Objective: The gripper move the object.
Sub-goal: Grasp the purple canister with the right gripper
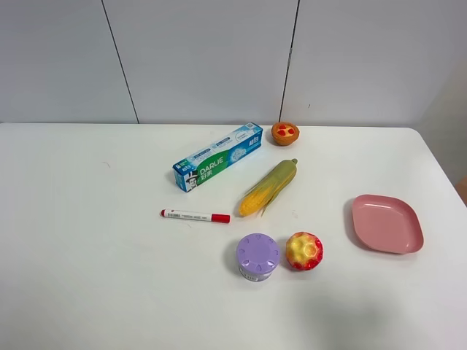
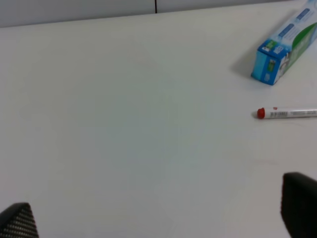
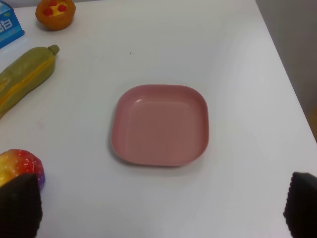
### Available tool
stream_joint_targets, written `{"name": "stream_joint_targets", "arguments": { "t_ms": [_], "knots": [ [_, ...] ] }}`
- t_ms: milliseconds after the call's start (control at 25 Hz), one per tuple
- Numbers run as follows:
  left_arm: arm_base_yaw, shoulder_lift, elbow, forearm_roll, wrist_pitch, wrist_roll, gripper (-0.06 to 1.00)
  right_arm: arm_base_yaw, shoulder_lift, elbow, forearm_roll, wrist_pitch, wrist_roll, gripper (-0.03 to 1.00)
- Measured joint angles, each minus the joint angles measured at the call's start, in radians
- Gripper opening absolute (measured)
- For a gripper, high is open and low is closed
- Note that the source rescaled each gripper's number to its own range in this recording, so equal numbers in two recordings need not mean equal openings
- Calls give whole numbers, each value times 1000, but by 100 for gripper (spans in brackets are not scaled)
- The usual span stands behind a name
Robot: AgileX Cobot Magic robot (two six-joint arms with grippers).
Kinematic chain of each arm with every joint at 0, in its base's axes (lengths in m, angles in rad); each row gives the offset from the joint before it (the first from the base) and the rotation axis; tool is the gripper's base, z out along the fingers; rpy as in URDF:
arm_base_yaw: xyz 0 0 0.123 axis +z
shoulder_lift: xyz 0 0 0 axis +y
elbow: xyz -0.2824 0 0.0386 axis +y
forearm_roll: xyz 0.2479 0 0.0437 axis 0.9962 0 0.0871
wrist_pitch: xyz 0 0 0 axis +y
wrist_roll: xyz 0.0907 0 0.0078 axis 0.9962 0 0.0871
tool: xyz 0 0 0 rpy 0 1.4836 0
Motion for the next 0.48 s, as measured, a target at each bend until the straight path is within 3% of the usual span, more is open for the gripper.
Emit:
{"name": "stream_joint_targets", "arguments": {
  "t_ms": [480],
  "knots": [
    [0, 0, 0, 0, 0, 0, 100, 0, 0, 0, 0, 0, 1, 100]
  ]
}}
